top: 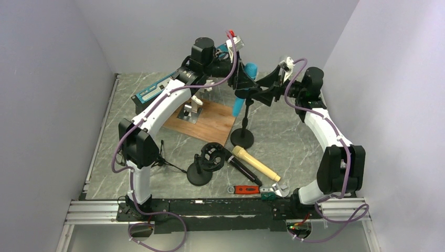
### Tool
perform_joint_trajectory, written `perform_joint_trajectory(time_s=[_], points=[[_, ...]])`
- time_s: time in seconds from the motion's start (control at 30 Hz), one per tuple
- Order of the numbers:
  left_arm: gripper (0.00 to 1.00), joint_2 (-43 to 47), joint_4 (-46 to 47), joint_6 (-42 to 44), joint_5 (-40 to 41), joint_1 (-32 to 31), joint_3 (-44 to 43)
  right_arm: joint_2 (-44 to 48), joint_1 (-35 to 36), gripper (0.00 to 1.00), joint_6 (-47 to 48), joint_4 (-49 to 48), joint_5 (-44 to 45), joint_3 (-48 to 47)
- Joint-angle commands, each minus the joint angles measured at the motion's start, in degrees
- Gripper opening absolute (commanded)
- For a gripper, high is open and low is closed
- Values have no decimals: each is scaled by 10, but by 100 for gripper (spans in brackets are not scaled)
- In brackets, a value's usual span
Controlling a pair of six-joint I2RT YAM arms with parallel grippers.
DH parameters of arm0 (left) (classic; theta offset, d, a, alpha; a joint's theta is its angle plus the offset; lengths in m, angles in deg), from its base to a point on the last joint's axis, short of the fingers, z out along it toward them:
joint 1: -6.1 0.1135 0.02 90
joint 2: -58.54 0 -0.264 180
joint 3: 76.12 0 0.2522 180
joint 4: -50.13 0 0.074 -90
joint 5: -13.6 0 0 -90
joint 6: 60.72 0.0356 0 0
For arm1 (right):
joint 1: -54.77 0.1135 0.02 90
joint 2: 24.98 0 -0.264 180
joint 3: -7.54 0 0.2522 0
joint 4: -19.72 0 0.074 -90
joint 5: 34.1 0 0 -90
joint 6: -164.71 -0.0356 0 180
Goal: Remove the microphone from the stand
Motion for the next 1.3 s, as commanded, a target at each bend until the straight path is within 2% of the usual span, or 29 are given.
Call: perform_joint_trajectory(time_s=[0.0, 0.03, 0.13, 0.23, 0.47, 0.5, 0.53, 0.6, 0.63, 0.7, 0.83, 0.93, 1.0, 1.03, 1.07, 1.13, 1.27], points=[[0, 15, 6, 14, -12, -2, -7, -4, -1, 67, 25, 6, -29, -31], [0, 14, 6, 14, -11, -2, -8, -8, 0, 60, 24, 9, -35, -36], [0, 12, 6, 8, -11, -2, -17, -12, 0, 0, 49, 33, -31, -42], [0, 11, 9, -8, -12, -2, -34, -2, 0, 0, 72, 42, -11, -29], [0, 7, 98, -99, -56, -2, -58, 7, 0, 0, 79, 60, 12, -37], [0, 6, 101, -103, -60, -1, -58, 6, 0, 15, 82, 71, 9, -41], [0, 5, 101, -105, -63, 0, -57, 7, 0, 38, 87, 82, 7, -43], [0, 1, 100, -105, -66, 3, -54, 13, 0, 66, 100, 97, 10, -38], [0, 1, 95, -103, -67, 3, -51, 16, -1, 75, 114, 117, 17, -38], [0, 4, 93, -96, -67, 5, -40, 12, -1, 77, 149, 165, 17, -51], [0, 7, 72, -75, -62, 6, -36, -5, 0, 73, 169, 209, -3, -73], [0, 4, 64, -71, -64, 7, -36, 1, 0, 69, 140, 168, -5, -62], [0, 7, 67, -70, -62, 7, -29, 0, 0, 63, 127, 155, -12, -67], [0, 7, 69, -70, -61, 7, -26, -1, 0, 55, 124, 152, -13, -69], [0, 7, 69, -70, -61, 7, -24, 0, 0, 43, 121, 146, -9, -70], [0, 6, 67, -70, -59, 7, -26, 1, 0, 1, 116, 134, 7, -67], [0, 9, 66, -77, -58, 8, -38, 17, -2, 0, 86, 62, 49, -28]])
